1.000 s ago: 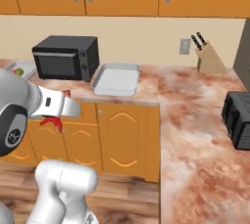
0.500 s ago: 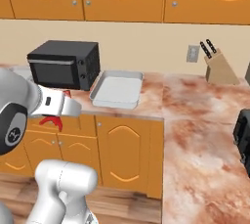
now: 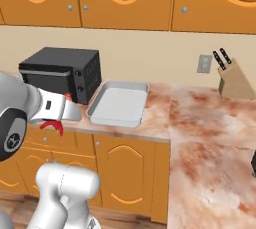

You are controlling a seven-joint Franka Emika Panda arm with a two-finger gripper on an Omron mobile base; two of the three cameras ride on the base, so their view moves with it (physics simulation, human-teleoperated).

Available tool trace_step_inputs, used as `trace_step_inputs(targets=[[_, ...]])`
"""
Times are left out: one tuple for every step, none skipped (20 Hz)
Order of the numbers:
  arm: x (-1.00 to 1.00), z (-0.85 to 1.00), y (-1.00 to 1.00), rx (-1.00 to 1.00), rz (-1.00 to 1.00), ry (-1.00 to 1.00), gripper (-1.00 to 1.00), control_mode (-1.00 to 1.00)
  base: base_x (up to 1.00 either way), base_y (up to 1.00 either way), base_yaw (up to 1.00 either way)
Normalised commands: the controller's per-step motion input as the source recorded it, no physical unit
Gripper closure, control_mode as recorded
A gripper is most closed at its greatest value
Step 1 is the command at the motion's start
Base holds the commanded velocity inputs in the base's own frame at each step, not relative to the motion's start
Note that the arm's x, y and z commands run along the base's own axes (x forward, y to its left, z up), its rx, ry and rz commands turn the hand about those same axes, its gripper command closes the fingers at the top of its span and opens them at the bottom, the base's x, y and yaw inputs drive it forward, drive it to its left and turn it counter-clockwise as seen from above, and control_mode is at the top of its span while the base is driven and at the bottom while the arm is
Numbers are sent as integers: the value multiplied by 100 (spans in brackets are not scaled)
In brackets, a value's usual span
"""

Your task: Place one broccoli and one fish in each tupperware on the nearby counter, to pack two identical lunches.

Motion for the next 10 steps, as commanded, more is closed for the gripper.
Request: trace_step_inputs(targets=[[0,0,0,0,0,0,100,100,100,0,0],[0,0,0,0,0,0,100,100,98,0,0],[0,0,0,0,0,0,100,100,61,0,2],[0,0,0,0,0,0,100,100,25,4,3],[0,0,0,0,0,0,100,100,2,9,3],[0,0,0,0,0,0,100,100,0,14,3],[0,0,0,0,0,0,100,100,0,19,2],[0,0,0,0,0,0,100,100,0,18,1],[0,0,0,0,0,0,100,100,0,19,1],[0,0,0,0,0,0,100,100,9,13,0]])
